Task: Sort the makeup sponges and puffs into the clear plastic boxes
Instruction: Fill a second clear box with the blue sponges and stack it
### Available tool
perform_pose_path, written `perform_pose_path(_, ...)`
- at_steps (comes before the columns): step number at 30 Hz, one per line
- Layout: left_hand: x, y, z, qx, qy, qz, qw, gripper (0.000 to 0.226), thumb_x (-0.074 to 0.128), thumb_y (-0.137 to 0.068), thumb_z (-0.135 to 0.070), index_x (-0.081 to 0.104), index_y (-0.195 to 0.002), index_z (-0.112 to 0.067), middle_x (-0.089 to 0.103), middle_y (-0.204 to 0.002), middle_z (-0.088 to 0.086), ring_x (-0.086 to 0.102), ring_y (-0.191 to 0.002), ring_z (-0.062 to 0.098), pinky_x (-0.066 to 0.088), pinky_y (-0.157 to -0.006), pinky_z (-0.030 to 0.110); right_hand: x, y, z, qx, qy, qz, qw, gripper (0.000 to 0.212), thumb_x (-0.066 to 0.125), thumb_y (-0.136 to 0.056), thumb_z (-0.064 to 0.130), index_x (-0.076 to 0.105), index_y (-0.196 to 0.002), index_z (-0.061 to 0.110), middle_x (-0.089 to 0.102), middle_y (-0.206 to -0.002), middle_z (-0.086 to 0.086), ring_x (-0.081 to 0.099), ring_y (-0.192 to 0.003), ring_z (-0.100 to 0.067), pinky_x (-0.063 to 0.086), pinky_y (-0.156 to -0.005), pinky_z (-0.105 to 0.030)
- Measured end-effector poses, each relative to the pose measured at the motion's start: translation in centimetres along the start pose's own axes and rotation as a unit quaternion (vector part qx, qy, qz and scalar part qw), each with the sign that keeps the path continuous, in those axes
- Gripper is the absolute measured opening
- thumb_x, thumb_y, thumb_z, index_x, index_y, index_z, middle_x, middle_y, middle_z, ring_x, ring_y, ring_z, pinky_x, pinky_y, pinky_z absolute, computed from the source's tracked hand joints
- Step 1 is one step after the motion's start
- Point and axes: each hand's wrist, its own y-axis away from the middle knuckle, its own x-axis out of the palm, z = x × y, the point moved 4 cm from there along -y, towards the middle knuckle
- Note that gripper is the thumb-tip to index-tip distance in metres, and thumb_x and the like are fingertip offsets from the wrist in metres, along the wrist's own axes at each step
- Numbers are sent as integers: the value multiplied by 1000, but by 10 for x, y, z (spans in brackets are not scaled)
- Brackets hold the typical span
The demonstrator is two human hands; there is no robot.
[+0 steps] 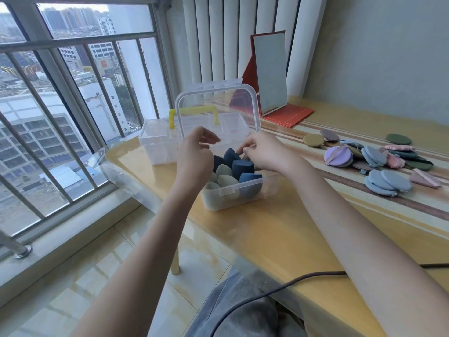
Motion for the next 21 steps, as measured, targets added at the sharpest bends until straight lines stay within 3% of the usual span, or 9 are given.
perform_pose_path(3, -10, 6, 2, -2, 32, -95, 995, 45, 36, -69, 15, 50, -100, -15, 52, -109, 3, 50, -104, 23, 44, -90, 30, -8, -1, 0, -50, -56, -117, 990, 25, 42, -99, 7, 64, -105, 16, 67, -98, -6, 65, -89, -21, 57, -82, -36)
perform_pose_path(5, -15, 11, 9, -50, 32, -150, 987, 44, 46, -78, 5, 39, -118, -13, 37, -125, 8, 39, -112, 23, 33, -100, 31, -14, -1, -2, -86, -33, -193, 977, 28, 42, -99, 7, 60, -119, 15, 64, -114, -7, 61, -104, -20, 50, -87, -27)
perform_pose_path(8, -11, 10, 22, -132, 109, -116, 978, 47, 41, -99, -22, 21, -140, -12, 31, -144, 13, 35, -129, 22, 27, -105, 30, -14, -7, -10, -66, -94, -177, 978, 36, 42, -101, 19, 42, -138, 18, 50, -138, -3, 50, -122, -21, 45, -95, -30)
perform_pose_path(10, -3, 6, 30, -169, 185, -66, 966, 49, 25, -103, -39, 24, -145, -16, 45, -139, 7, 48, -121, 20, 32, -107, 31, -14, -9, -13, -55, -178, -163, 969, 40, 39, -103, 28, 35, -141, 20, 47, -138, -1, 54, -114, -20, 49, -80, -27)
perform_pose_path(11, -1, 5, 33, -175, 221, -51, 958, 51, 21, -101, -46, 30, -144, -19, 52, -131, 4, 55, -112, 19, 36, -107, 34, -16, -8, -13, -54, -194, -188, 961, 40, 39, -103, 30, 35, -141, 20, 48, -135, -2, 54, -111, -19, 46, -74, -23)
perform_pose_path(13, 1, 4, 33, -156, 261, -48, 951, 52, 17, -99, -50, 40, -137, -24, 61, -117, 3, 61, -100, 19, 44, -101, 35, -23, -7, -16, -48, -242, -238, 939, 42, 39, -102, 34, 34, -141, 19, 46, -135, -7, 51, -117, -21, 46, -82, -24)
perform_pose_path(15, -1, 5, 31, -127, 276, -62, 951, 45, 16, -100, -48, 49, -120, -25, 63, -107, 4, 62, -96, 19, 48, -93, 31, -24, -11, -22, -29, -297, -217, 930, 48, 35, -102, 41, 29, -146, 22, 37, -147, -7, 43, -131, -24, 43, -102, -38)
perform_pose_path(17, 0, 5, 33, -113, 296, -87, 944, 43, 16, -101, -45, 53, -101, -22, 62, -100, 3, 63, -88, 17, 49, -84, 26, -23, -12, -22, -26, -326, -169, 930, 52, 28, -102, 49, 31, -147, 23, 38, -150, -3, 41, -135, -23, 37, -109, -46)
perform_pose_path(21, 0, 3, 38, -155, 340, -123, 919, 57, 14, -102, -46, 57, -101, -9, 64, -95, 1, 62, -82, 13, 49, -83, 24, -28, 0, -24, -35, -406, -139, 903, 47, 28, -102, 48, 63, -118, 20, 65, -122, 1, 58, -115, -16, 47, -86, -32)
